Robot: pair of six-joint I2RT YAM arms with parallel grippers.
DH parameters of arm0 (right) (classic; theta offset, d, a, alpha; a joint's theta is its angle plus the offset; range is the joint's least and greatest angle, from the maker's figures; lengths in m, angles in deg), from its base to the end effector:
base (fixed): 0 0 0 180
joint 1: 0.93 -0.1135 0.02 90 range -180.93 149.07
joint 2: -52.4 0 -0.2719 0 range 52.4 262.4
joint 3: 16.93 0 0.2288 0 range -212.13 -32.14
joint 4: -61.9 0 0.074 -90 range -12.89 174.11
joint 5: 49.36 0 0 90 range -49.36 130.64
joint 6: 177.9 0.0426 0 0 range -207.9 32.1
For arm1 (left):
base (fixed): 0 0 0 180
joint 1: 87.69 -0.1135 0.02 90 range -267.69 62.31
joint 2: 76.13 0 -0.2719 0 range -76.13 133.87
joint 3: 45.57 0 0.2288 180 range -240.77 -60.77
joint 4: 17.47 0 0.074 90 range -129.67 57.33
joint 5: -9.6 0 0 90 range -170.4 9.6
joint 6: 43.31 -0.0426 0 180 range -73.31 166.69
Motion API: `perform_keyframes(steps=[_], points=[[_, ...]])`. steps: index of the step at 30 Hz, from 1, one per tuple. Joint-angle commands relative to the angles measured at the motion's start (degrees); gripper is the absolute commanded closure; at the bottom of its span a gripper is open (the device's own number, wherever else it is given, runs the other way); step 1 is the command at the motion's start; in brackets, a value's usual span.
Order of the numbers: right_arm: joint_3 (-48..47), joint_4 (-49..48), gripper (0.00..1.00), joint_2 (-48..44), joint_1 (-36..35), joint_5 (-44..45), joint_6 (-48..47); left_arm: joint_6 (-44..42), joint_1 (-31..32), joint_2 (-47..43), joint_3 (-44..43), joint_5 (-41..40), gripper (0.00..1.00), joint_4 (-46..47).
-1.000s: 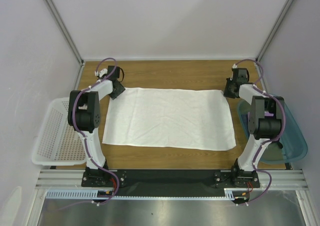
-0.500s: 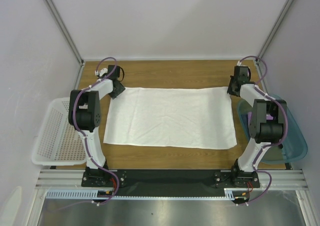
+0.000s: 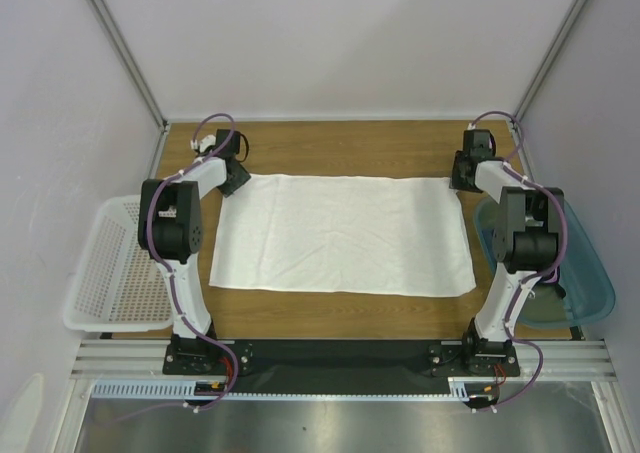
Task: Fold and stack the towels
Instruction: Flatten out the crumpled towel, then fold the towel
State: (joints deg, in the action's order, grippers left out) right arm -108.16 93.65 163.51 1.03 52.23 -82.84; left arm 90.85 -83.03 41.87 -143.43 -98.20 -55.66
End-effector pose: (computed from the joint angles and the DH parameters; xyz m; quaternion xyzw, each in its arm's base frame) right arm 0.4044 -0.0224 0.1986 0.0906 0.9358 -0.0865 0.3294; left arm 0.4223 -0.0214 0.1773 -0.3609 0.8803 0.0241 0.3070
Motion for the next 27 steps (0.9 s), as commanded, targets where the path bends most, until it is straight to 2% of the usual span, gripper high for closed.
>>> perform_keyframes(steps=[1,4,9,14,17,20,24,25,27], points=[[-4.5,2.0,0.52,-2.1,-0.7,0.0,-0.2,-3.6,-0.4,-0.2,-2.3,-0.5,0.50,1.6],[-6.0,3.6,0.45,-4.9,-1.8,-0.8,0.5,-7.7,0.5,-1.7,-2.3,-1.2,0.50,2.5],[-6.7,4.8,0.36,-9.2,-6.4,-1.6,3.3,-11.8,2.6,-9.6,-1.4,-8.4,0.46,1.8],[-5.4,2.5,0.30,-13.5,-12.2,-6.7,7.3,-13.7,4.3,-17.2,2.8,-10.7,0.43,-0.9],[-3.9,-0.3,0.25,-15.3,-16.5,-8.6,10.1,-13.4,5.5,-22.9,7.7,-10.1,0.43,-4.6],[-1.3,-3.5,0.23,-17.1,-19.0,-10.4,13.2,-12.8,7.5,-31.8,16.4,-7.7,0.42,-6.4],[3.1,-7.5,0.22,-19.0,-21.5,-14.0,17.7,-7.5,10.0,-45.6,30.0,-3.1,0.41,-10.1],[4.0,-7.7,0.22,-19.4,-21.7,-15.0,18.1,-6.6,10.4,-50.9,31.7,-2.5,0.41,-12.5],[6.4,-7.5,0.22,-20.8,-22.7,-15.7,18.6,-3.2,11.9,-55.7,36.6,-2.0,0.40,-14.7]])
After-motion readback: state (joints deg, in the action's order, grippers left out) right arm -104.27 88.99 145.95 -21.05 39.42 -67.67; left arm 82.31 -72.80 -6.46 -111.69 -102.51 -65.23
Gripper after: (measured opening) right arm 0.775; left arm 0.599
